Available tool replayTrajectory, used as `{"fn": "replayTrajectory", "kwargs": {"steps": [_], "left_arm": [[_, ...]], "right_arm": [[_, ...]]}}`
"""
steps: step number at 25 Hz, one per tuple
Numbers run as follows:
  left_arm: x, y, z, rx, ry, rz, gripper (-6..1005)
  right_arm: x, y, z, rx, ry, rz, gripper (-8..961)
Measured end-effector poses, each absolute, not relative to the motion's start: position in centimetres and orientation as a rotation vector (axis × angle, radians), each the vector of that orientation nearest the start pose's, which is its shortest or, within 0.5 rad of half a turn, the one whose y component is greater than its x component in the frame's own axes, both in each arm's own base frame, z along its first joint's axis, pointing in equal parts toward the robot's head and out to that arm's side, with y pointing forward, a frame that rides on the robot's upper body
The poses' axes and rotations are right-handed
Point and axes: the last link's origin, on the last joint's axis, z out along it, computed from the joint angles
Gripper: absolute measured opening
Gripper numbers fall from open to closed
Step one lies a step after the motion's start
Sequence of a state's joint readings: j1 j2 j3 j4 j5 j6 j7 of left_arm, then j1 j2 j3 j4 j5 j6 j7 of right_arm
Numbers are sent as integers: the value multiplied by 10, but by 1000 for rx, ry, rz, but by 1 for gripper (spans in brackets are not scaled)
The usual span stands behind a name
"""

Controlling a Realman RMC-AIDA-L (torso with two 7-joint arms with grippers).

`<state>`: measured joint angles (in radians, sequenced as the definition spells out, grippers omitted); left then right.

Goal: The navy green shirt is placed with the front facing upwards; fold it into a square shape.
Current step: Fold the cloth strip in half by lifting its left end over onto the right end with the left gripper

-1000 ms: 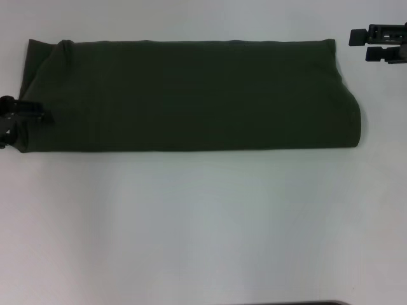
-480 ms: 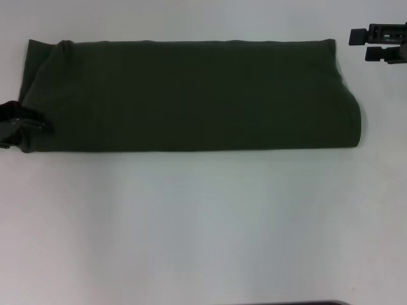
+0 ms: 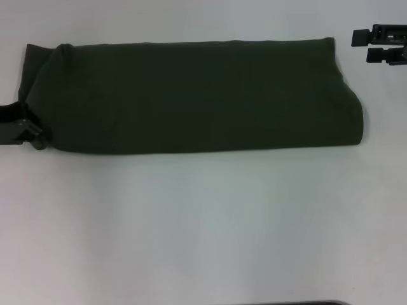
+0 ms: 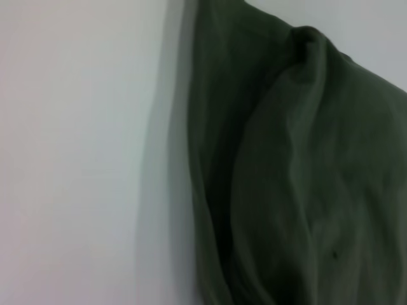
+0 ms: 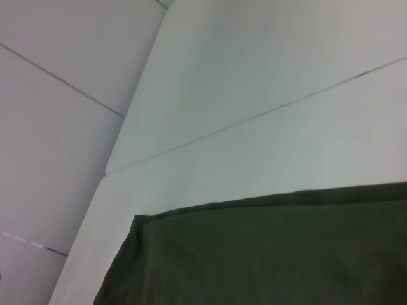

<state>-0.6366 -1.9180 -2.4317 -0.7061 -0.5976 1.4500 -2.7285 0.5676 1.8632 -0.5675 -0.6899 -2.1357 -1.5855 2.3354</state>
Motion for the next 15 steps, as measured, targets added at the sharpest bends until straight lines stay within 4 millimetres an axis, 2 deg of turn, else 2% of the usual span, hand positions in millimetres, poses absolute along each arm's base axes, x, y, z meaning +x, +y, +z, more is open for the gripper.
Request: {"fn": "replayTrajectory", "kwargs": {"steps": [5, 12, 15], "left_arm": [[-319, 359, 59, 2370, 2518, 35, 55], [-323, 354, 57, 2353, 2522, 47, 45], [-324, 352, 53, 2350, 2524, 54, 40]], "right_arm": [[299, 355, 104, -2229, 1762, 628, 876], [318, 341, 113, -2224, 1830, 411, 864], [327, 335, 110, -2201, 1871, 316, 859]]}}
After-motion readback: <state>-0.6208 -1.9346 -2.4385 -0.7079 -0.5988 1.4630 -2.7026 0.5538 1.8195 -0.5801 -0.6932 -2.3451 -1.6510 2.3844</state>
